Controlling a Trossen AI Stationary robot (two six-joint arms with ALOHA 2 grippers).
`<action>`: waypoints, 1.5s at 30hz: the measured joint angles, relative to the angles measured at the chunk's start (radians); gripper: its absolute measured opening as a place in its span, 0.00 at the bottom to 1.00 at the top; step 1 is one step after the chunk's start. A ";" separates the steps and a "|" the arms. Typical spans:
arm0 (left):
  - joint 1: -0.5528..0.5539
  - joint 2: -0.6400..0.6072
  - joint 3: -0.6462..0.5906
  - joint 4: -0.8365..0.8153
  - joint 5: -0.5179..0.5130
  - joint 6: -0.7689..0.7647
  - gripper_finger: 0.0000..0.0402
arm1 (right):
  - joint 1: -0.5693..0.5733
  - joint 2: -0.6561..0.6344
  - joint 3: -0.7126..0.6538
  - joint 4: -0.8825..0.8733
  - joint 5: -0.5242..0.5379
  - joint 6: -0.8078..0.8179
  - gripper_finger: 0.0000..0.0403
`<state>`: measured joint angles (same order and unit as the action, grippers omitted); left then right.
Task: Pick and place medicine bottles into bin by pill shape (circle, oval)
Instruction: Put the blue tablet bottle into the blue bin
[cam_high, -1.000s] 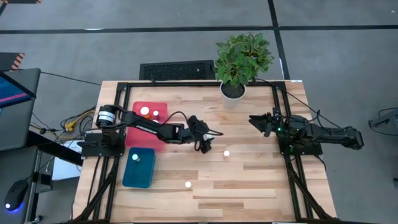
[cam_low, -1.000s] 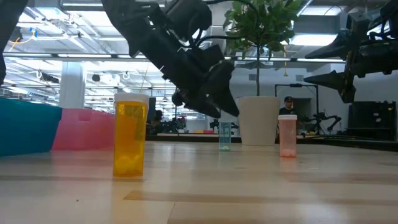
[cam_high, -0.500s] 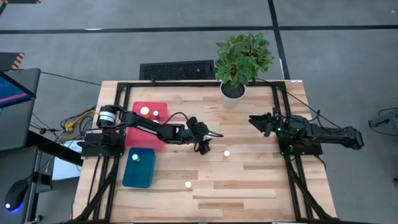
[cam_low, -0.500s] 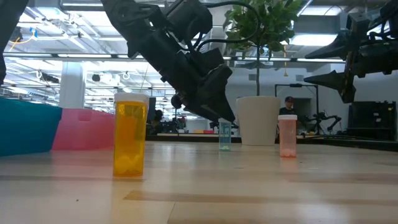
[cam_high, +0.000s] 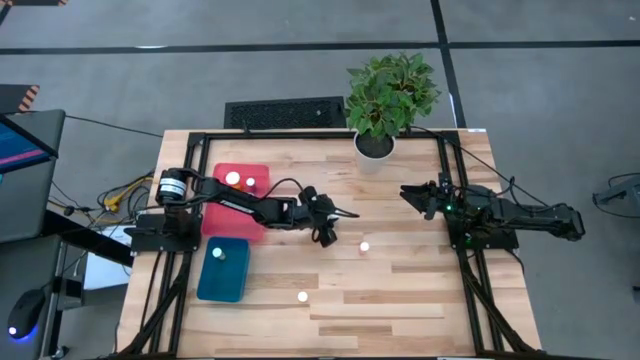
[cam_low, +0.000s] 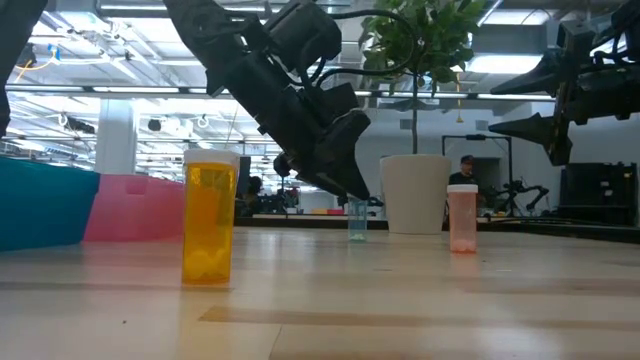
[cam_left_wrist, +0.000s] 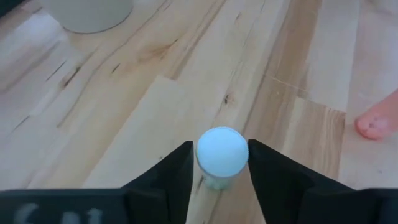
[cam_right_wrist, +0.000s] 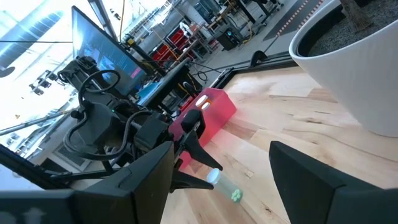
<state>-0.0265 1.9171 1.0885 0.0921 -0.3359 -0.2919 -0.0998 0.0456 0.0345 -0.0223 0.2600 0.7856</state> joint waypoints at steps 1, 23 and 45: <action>0.000 0.000 0.000 0.000 0.000 0.000 0.34 | 0.000 0.000 0.000 0.000 0.000 0.000 0.69; -0.048 -0.208 0.000 -0.159 -0.020 -0.119 0.28 | 0.000 0.000 0.000 -0.001 0.000 -0.005 0.69; -0.619 -0.769 0.000 -1.205 -0.278 -1.011 0.29 | -0.001 0.000 0.000 0.000 0.000 -0.002 0.69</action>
<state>-0.6458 1.1478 1.0889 -1.1132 -0.6138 -1.3027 -0.1005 0.0460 0.0345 -0.0219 0.2600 0.7838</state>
